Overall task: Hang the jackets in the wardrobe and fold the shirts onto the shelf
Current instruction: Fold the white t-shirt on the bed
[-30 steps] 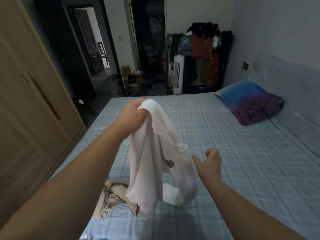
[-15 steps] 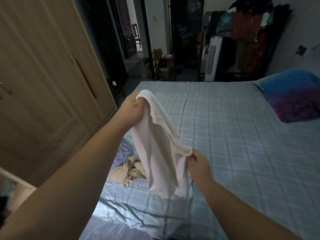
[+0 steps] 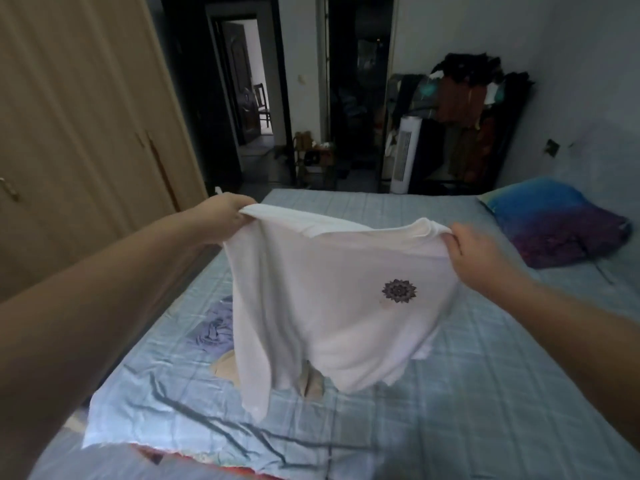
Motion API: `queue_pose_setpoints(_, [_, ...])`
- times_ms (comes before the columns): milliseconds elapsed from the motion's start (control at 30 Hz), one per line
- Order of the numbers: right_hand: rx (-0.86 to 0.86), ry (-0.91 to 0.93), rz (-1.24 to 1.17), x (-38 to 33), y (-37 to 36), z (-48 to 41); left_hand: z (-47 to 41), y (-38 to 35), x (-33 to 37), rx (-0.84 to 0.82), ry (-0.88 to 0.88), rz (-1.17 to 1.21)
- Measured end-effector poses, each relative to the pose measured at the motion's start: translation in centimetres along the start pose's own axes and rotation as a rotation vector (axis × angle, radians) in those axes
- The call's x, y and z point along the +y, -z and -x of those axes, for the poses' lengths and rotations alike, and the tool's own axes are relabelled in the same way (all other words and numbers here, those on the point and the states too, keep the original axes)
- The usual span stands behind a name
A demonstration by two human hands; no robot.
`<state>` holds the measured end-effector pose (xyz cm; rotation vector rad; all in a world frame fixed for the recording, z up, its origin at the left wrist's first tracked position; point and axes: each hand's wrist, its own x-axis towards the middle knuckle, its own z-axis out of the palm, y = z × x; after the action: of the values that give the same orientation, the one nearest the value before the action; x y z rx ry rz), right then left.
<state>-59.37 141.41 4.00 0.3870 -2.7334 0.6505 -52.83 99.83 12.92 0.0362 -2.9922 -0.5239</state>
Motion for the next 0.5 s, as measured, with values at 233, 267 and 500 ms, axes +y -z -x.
queue_pose_setpoints(233, [0.14,-0.018,0.044,-1.9,5.4,0.5,2.5,2.1,0.1,-0.033,-0.137,-0.021])
queue_pose_setpoints(267, [0.22,-0.061,-0.034,-2.1,5.9,1.0,2.9,1.9,0.1,-0.025,-0.174,0.022])
queue_pose_setpoints(500, [0.499,-0.189,-0.295,-2.8,10.1,5.9,5.6,2.0,2.8,0.011,-0.314,0.272])
